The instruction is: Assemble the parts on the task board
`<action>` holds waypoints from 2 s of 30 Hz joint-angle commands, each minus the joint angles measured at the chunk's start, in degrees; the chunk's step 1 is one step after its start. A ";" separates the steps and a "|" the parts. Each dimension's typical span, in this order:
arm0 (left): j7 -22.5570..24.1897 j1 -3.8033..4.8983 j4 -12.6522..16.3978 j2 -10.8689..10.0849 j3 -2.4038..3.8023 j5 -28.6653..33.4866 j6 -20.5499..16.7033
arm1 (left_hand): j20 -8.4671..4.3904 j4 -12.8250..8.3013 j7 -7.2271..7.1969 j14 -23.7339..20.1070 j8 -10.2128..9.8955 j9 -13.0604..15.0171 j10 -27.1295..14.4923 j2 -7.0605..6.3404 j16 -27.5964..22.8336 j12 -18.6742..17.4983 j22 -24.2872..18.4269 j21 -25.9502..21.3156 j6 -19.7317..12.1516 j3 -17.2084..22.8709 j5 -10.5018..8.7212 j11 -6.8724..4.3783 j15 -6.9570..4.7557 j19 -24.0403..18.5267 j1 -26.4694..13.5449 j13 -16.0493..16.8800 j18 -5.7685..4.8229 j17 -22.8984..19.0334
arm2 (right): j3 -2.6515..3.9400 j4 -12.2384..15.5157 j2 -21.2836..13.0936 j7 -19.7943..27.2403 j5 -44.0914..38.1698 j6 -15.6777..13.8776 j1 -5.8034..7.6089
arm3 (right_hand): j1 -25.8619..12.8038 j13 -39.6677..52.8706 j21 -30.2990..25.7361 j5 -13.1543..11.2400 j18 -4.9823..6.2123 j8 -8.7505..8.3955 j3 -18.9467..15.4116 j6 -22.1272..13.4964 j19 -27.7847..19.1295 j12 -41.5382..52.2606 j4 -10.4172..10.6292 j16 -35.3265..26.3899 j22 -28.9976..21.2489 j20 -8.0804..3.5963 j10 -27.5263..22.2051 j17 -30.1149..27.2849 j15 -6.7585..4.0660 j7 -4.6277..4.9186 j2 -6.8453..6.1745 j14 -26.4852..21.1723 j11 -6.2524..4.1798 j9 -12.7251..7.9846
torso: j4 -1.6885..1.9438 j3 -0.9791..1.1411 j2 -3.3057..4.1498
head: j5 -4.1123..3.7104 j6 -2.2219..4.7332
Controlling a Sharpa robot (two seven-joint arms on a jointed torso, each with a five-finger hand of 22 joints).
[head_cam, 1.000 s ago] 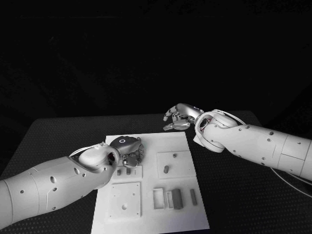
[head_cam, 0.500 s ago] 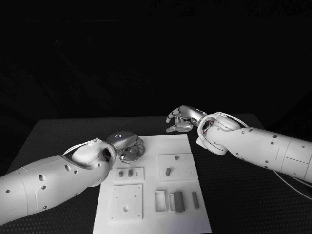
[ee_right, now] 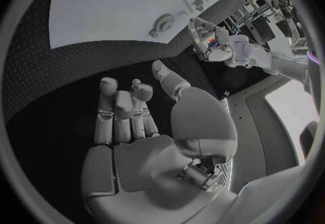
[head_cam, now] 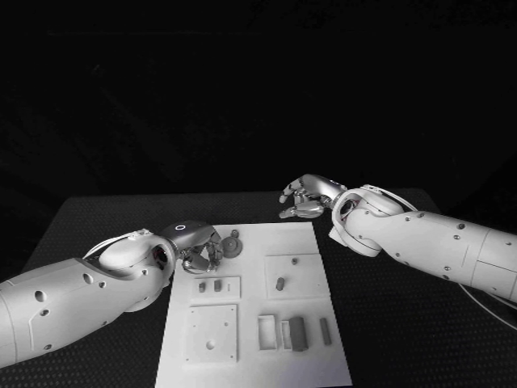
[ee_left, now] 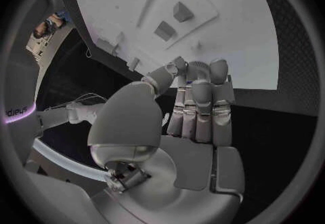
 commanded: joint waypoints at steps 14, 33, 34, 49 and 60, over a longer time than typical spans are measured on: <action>-0.71 0.02 -2.67 0.38 -0.18 -2.92 3.80 | -0.24 -0.14 0.00 0.57 0.27 0.14 0.40 0.37 0.12 0.02 1.25 0.41 0.65 0.29 0.13 -0.03 -0.07 0.24 0.05 0.16 3.96 0.12 | 0.03 -0.17 0.07 0.55 0.04 0.75 0.00 | -0.65 -0.09 -0.35 0.35 0.87 -0.28 0.29 0.10 0.43 -0.08 0.07 -0.09 0.93 0.05 0.32 -0.08 0.03 0.40 0.04 0.24 -0.06 -0.03 | 0.00 -0.15 0.06 | 0.31 -0.04; -0.50 -0.02 -3.19 1.23 -0.32 -3.20 4.22 | -0.26 -0.11 0.01 0.58 0.24 0.14 0.42 0.39 0.08 -0.09 1.24 0.41 0.61 0.28 0.13 -0.03 -0.07 0.23 0.08 0.19 3.91 0.13 | 0.03 -0.21 0.13 0.59 0.08 0.75 0.00 | -0.66 -0.11 -0.36 0.35 0.87 -0.30 0.32 0.08 0.43 -0.08 0.06 -0.09 0.93 0.05 0.31 -0.08 0.04 0.41 0.06 0.23 -0.06 -0.03 | 0.00 -0.08 0.00 | 0.19 -0.22; -0.50 -0.02 -3.11 1.23 -0.32 -3.20 4.10 | -0.26 -0.11 0.01 0.58 0.24 0.14 0.42 0.39 0.08 -0.09 1.24 0.41 0.61 0.28 0.13 -0.03 -0.07 0.23 0.07 0.20 3.91 0.14 | 0.03 -0.22 0.12 0.58 0.08 0.75 0.00 | -0.66 -0.11 -0.37 0.35 0.87 -0.30 0.32 0.08 0.43 -0.08 0.06 -0.09 0.93 0.05 0.31 -0.08 0.04 0.41 0.06 0.23 -0.06 -0.03 | 0.00 -0.09 -0.01 | 0.17 -0.19; -0.62 -0.02 -2.87 1.93 -0.35 -2.26 3.86 | -0.27 -0.06 0.05 0.59 0.19 0.13 0.43 0.50 0.04 -0.19 1.24 0.40 0.55 0.25 0.12 -0.01 -0.05 0.22 -0.02 0.23 3.85 0.15 | 0.03 -0.20 0.13 0.53 0.09 0.76 0.00 | -0.63 -0.12 -0.37 0.35 0.87 -0.31 0.35 0.07 0.43 -0.07 0.04 -0.09 0.94 0.04 0.31 -0.09 0.03 0.41 0.06 0.23 -0.06 -0.03 | -0.03 -0.02 0.02 | 0.07 -0.20; -1.20 -0.14 -3.21 2.79 -0.97 -2.26 5.11 | -0.28 -0.07 0.05 0.59 0.18 0.13 0.45 0.57 0.03 -0.24 1.23 0.40 0.54 0.26 0.13 -0.01 -0.05 0.22 -0.03 0.25 3.84 0.16 | 0.03 -0.18 0.17 0.56 0.09 0.79 0.00 | -0.63 -0.12 -0.37 0.35 0.87 -0.32 0.37 0.07 0.44 -0.07 0.04 -0.09 0.94 0.03 0.31 -0.09 0.04 0.41 0.06 0.23 -0.06 -0.03 | -0.02 -0.02 0.04 | -0.26 -0.04</action>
